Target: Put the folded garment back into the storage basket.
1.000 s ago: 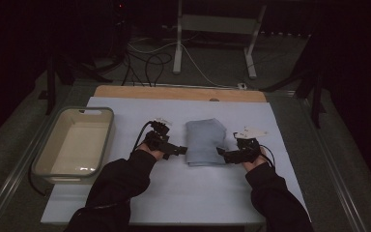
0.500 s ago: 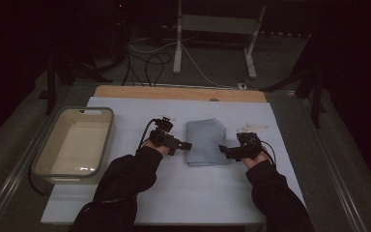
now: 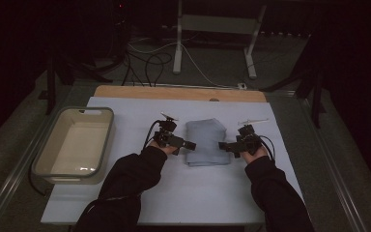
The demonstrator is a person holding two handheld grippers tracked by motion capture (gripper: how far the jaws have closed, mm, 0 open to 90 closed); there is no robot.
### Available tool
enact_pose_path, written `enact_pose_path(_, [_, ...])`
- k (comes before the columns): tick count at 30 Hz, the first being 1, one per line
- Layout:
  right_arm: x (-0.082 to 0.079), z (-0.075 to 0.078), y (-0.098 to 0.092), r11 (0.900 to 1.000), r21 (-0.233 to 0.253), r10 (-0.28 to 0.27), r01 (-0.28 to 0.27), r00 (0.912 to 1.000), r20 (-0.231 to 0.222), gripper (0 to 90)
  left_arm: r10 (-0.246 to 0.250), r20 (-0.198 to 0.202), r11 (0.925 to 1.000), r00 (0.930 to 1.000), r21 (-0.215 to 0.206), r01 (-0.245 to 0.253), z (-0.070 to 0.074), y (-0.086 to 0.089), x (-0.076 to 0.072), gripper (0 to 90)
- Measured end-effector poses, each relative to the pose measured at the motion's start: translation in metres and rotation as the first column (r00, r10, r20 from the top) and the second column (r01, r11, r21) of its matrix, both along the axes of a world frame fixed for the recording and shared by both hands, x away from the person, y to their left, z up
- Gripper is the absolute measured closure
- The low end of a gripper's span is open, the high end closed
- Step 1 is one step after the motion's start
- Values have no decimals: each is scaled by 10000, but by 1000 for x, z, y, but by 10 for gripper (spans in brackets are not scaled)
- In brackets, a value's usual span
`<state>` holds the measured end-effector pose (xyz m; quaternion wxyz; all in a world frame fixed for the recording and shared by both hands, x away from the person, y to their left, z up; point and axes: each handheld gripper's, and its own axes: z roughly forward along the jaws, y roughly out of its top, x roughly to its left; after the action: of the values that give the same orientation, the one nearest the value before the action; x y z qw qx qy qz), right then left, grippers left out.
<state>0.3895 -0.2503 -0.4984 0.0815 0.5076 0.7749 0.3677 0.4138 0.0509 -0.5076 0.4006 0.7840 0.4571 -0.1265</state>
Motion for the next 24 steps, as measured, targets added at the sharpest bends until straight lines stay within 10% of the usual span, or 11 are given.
enact_pose_path(15, [16,-9,-1,9937,1100,-13,232,9807,-1954,95,256,-806,9988,9964,-384,-288,-18,-5,5,182])
enact_pose_path(24, [21,-20,-5,9865,1545,-113,547,9632,-2687,289,249,-922,9984,9954,-484,-294,-24,-10,7,284])
